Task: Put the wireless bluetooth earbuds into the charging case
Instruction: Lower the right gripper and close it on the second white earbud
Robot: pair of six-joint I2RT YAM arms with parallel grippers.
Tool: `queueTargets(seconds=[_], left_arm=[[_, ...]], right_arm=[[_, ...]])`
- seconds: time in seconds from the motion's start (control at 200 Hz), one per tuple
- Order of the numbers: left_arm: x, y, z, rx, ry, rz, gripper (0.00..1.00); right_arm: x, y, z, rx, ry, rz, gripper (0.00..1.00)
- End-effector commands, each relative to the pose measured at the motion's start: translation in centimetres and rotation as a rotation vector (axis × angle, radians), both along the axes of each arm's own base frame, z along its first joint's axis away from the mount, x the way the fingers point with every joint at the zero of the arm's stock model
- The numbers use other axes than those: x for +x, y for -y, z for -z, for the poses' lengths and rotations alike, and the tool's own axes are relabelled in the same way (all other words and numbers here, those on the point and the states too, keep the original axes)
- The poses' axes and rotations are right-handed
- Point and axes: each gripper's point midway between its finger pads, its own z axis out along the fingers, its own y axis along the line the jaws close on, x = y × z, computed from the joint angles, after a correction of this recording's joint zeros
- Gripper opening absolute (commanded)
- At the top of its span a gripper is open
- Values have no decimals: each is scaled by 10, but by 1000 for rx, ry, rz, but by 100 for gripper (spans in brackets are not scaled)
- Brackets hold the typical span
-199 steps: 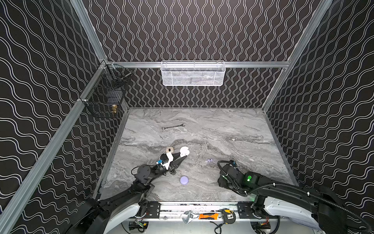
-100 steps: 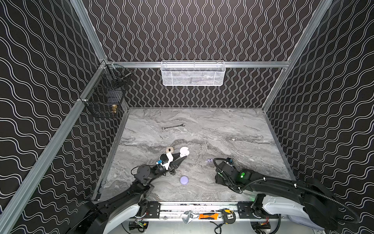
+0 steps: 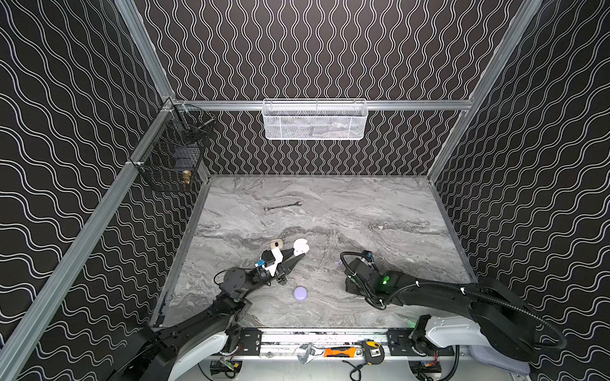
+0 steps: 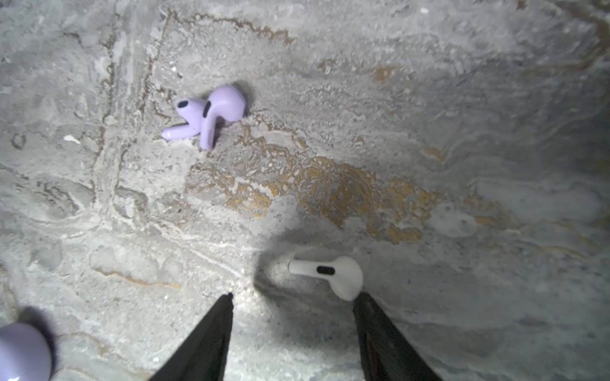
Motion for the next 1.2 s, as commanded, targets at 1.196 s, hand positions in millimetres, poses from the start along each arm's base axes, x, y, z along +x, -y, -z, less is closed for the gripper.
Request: queueTargets(seconds=[1.196], left_arm=[[-1,1,-6,-6,30,2,0]], right_arm=[[14,3,11,-172,-17,-67,40]])
